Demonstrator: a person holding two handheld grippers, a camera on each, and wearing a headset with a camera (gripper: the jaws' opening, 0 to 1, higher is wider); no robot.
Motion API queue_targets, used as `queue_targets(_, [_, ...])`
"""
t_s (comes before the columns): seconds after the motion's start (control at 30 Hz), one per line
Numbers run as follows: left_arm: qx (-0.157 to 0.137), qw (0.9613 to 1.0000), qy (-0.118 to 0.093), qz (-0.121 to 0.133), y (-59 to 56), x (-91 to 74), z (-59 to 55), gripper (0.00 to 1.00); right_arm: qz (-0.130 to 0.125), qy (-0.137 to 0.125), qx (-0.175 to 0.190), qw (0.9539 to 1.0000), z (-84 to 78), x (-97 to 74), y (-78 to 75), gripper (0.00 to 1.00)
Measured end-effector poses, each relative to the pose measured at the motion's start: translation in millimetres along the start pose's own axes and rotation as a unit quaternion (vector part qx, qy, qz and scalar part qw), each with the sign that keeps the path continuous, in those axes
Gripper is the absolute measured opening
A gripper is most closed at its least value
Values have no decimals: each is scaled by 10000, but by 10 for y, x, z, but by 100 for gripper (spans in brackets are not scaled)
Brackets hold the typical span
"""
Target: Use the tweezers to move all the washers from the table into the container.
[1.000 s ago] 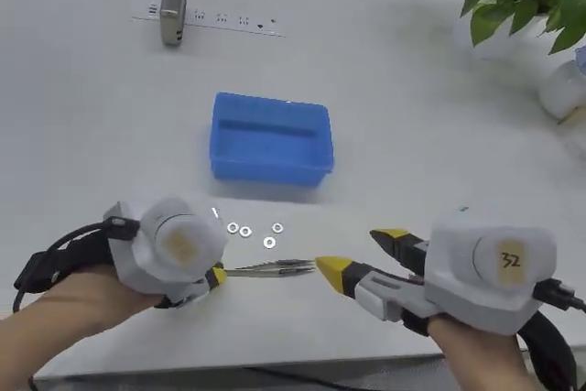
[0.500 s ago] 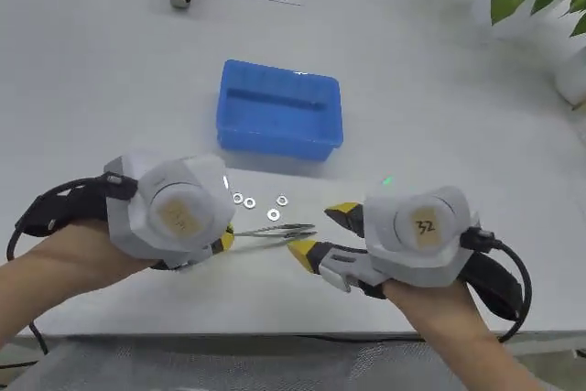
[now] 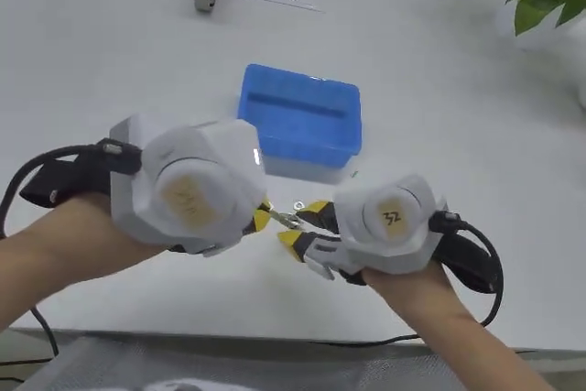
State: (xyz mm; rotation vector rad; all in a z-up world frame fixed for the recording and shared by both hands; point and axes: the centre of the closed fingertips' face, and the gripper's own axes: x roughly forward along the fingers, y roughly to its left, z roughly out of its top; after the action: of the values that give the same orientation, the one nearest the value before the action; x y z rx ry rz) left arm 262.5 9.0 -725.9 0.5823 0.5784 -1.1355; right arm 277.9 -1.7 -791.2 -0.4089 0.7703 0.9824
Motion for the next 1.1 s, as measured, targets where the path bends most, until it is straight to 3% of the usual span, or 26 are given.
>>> queue_targets(0.23, [173,9998,-137,18,32,-110,51,0,214,-246,-29,9995,240,78,99,12])
queue_targets(0.27, [283,9995,-110,36,56,-133,46,0,265,-265,-51,9993,266,92,119,10])
queue_targets(0.4, [266,9995,-101,100,154,-211,40,0,340,-365,-162,9986,403,157,164,8])
queue_targets(0.57, [297,9994,-35,189,265,-252,-13,0,393,-421,-227,9981,523,257,122,8])
queue_targets(0.9, [283,9991,6,324,469,-242,-59,0,465,-549,-13,9974,647,379,9,8])
queue_targets(1.1, [322,9990,92,280,506,-180,-125,0,487,-497,67,9976,616,463,-13,9])
